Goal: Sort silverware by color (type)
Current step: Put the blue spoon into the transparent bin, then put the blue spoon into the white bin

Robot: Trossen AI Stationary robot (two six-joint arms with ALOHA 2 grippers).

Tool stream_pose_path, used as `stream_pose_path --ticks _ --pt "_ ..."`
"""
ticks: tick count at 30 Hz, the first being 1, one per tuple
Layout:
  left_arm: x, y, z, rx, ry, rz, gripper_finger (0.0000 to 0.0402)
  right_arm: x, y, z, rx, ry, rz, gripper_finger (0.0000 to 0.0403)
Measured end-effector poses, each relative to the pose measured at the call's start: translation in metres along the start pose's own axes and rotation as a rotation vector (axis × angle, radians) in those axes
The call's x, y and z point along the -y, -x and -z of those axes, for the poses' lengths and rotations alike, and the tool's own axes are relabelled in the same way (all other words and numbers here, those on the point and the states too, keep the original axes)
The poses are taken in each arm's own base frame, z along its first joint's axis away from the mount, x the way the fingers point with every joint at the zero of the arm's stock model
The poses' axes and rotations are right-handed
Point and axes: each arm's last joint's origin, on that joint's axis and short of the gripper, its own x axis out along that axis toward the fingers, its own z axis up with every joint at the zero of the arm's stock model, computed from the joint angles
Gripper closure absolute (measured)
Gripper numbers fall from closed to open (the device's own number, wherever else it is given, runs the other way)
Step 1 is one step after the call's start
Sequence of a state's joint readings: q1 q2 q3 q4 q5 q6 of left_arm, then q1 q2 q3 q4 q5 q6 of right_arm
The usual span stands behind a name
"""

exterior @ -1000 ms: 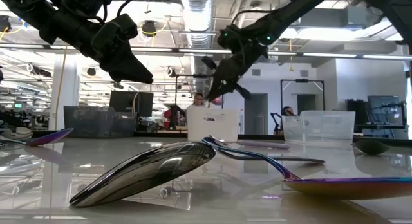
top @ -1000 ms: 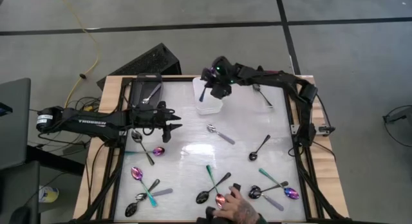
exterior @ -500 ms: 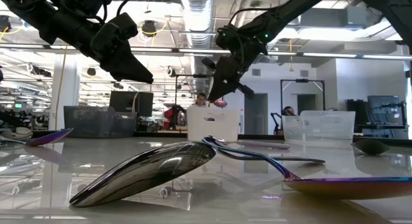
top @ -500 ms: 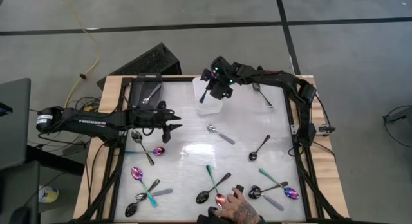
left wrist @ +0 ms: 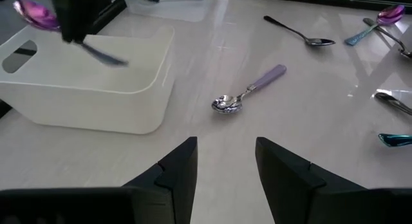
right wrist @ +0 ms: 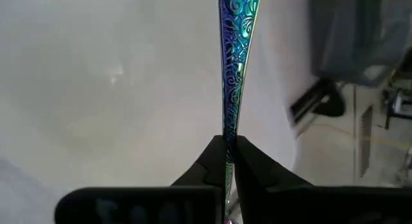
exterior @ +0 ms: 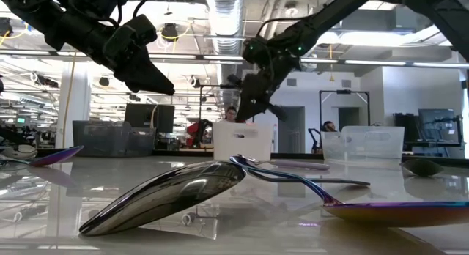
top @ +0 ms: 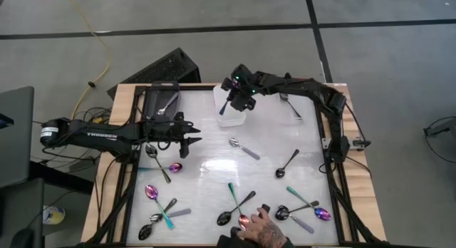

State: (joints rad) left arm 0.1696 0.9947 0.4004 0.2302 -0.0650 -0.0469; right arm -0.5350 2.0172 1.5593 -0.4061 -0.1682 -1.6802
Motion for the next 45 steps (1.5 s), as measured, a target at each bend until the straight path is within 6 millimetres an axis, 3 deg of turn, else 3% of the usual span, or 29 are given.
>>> stream_pose_path --ticks 17,20,25,30,33,36,45 --pt "0.000 0.000 0.000 0.000 -0.001 0.002 0.0260 0.001 0.003 -0.002 -0.024 -0.030 0.002 0.0271" --pt "0.000 0.000 0.000 0.000 -0.001 0.002 0.0260 0.006 0.021 -0.008 -0.046 -0.065 0.010 0.0258" --pt "0.000 0.000 0.000 -0.001 -0.038 0.005 0.0260 0.017 0.073 -0.030 -0.022 -0.234 0.033 0.0254" --pt "0.000 0.000 0.000 -0.001 -0.057 0.010 0.0260 0.016 0.130 -0.062 0.026 -0.747 0.010 0.0263" --pt "0.000 0.000 0.000 -0.001 -0.046 0.016 0.0260 0.007 0.156 -0.080 0.023 -1.047 -0.062 0.0266" --pt "0.001 0.000 -0.005 -0.006 -0.007 0.018 0.0260 -0.008 0.177 -0.097 -0.007 -1.211 -0.207 0.0266" --pt "0.007 0.006 -0.020 -0.211 0.115 0.153 0.0260 -0.071 0.198 -0.160 0.010 -1.313 -0.382 0.0266"
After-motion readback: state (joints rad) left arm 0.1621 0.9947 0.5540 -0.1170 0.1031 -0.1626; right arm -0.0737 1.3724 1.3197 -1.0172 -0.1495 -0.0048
